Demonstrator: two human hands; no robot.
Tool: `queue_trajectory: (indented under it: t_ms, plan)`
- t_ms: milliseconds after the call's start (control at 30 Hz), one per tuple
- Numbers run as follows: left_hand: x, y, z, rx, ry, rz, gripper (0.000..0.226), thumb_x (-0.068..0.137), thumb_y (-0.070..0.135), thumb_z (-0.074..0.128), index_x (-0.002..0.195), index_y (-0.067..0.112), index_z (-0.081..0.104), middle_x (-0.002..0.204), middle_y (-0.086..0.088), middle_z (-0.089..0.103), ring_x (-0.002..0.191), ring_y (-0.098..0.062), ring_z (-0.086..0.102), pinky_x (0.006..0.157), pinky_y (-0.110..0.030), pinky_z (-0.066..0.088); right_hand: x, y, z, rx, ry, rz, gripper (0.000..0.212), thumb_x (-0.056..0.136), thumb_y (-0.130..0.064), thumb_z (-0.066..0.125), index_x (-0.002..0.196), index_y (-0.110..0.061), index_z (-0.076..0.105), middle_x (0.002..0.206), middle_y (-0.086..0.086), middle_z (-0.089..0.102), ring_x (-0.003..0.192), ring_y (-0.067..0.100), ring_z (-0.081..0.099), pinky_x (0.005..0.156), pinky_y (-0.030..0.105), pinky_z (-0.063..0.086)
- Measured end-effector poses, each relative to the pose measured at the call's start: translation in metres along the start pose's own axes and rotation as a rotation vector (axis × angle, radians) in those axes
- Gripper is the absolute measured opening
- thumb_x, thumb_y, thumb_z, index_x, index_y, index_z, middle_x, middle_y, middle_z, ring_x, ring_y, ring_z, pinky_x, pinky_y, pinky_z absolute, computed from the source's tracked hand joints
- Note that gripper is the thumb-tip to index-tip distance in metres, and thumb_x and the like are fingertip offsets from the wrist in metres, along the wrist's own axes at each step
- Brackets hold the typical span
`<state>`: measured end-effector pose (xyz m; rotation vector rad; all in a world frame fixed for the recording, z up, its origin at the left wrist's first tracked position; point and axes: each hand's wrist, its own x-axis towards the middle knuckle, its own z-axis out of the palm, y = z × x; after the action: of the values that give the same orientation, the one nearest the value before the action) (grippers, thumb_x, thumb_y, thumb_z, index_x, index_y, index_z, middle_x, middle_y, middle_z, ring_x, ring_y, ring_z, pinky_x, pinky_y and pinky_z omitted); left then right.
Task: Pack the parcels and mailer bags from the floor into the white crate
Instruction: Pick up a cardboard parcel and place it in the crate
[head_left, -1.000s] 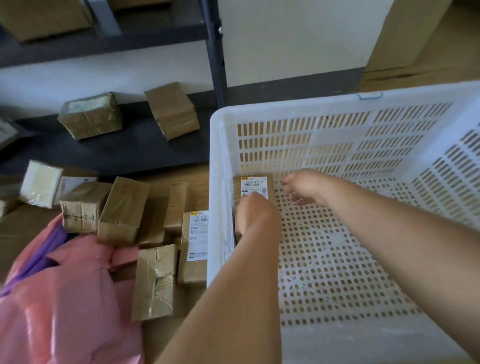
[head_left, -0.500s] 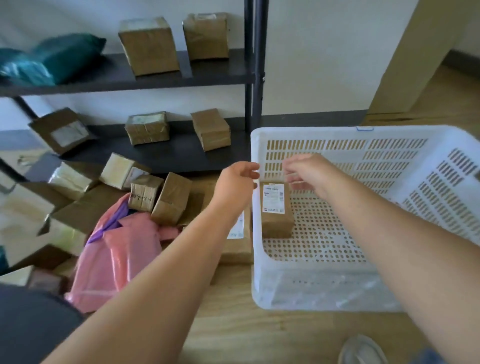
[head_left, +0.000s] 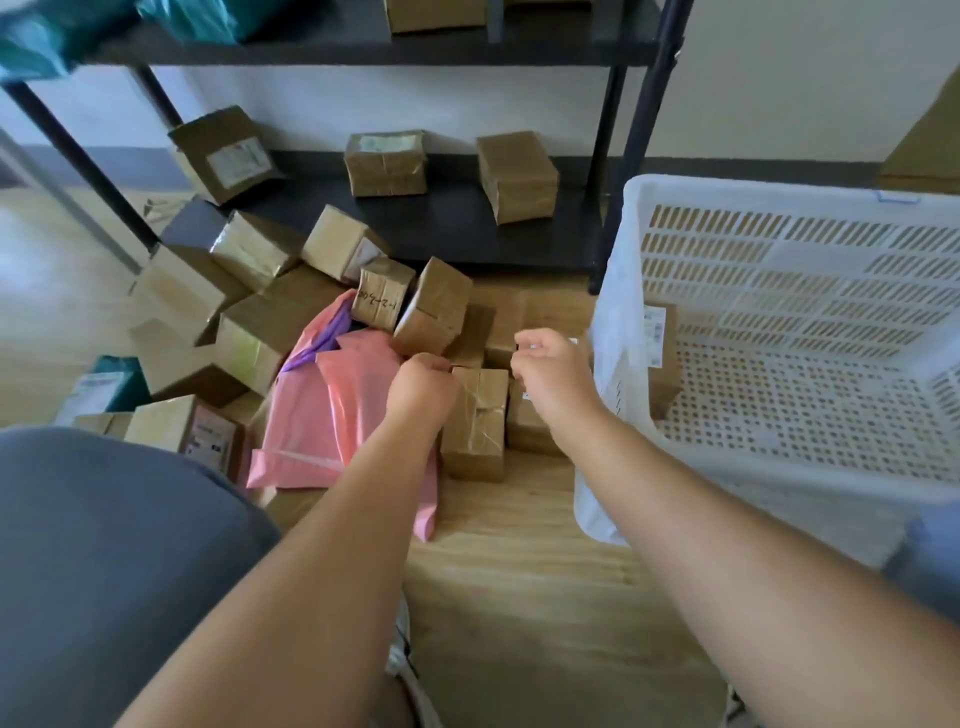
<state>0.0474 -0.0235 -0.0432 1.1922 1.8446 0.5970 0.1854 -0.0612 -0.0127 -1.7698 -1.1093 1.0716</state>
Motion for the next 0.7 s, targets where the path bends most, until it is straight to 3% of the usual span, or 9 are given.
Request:
queue_trajectory:
  t_ms: [67, 200, 400, 533, 700]
  plan:
    - [0.000, -0.015, 0.006, 0.109, -0.028, 0.021, 0.031, 0.091, 0.008, 0.048, 0.117, 0.007, 0.066, 0.116, -0.011, 0.066, 0.109, -0.030, 0.061, 0.097, -0.037, 0.049, -0.005, 0.033, 0.011, -0.064, 0.004, 0.046, 0.033, 0.093, -0.010, 0.046, 0.118, -0.021, 0.063, 0.113, -0.003, 0.063, 0.104, 0.017, 0.059, 0.082, 0.027, 0.046]
    - [0.000, -0.023, 0.016, 0.276, -0.114, -0.074, 0.033, 0.100, 0.006, 0.039, 0.128, -0.002, 0.053, 0.130, -0.017, 0.057, 0.121, -0.030, 0.053, 0.099, -0.032, 0.042, -0.010, 0.090, 0.026, -0.165, -0.052, 0.166, 0.032, 0.092, -0.010, 0.047, 0.116, -0.020, 0.065, 0.114, 0.001, 0.065, 0.109, 0.023, 0.059, 0.093, 0.037, 0.048]
    - [0.008, -0.045, 0.045, 0.120, -0.117, -0.190, 0.040, 0.096, 0.003, 0.037, 0.134, 0.005, 0.051, 0.131, -0.015, 0.057, 0.120, -0.033, 0.053, 0.098, -0.032, 0.042, 0.008, 0.109, 0.032, -0.220, -0.092, 0.202, 0.038, 0.097, -0.015, 0.042, 0.132, -0.020, 0.057, 0.132, 0.003, 0.059, 0.118, 0.023, 0.055, 0.097, 0.036, 0.047]
    - [0.013, -0.058, 0.053, 0.174, -0.137, -0.233, 0.045, 0.093, -0.001, 0.036, 0.137, 0.005, 0.045, 0.135, -0.017, 0.052, 0.123, -0.033, 0.049, 0.099, -0.032, 0.039, 0.014, 0.116, 0.038, -0.180, -0.197, 0.320, 0.042, 0.096, -0.019, 0.050, 0.138, -0.015, 0.052, 0.138, 0.004, 0.054, 0.126, 0.024, 0.050, 0.101, 0.034, 0.040]
    - [0.020, -0.070, 0.054, 0.204, -0.131, -0.279, 0.040, 0.091, -0.002, 0.038, 0.127, 0.000, 0.054, 0.126, -0.020, 0.057, 0.115, -0.035, 0.054, 0.080, -0.028, 0.040, 0.010, 0.117, 0.044, -0.137, -0.264, 0.345, 0.027, 0.096, -0.018, 0.048, 0.114, -0.013, 0.067, 0.111, 0.007, 0.068, 0.104, 0.027, 0.060, 0.087, 0.037, 0.046]
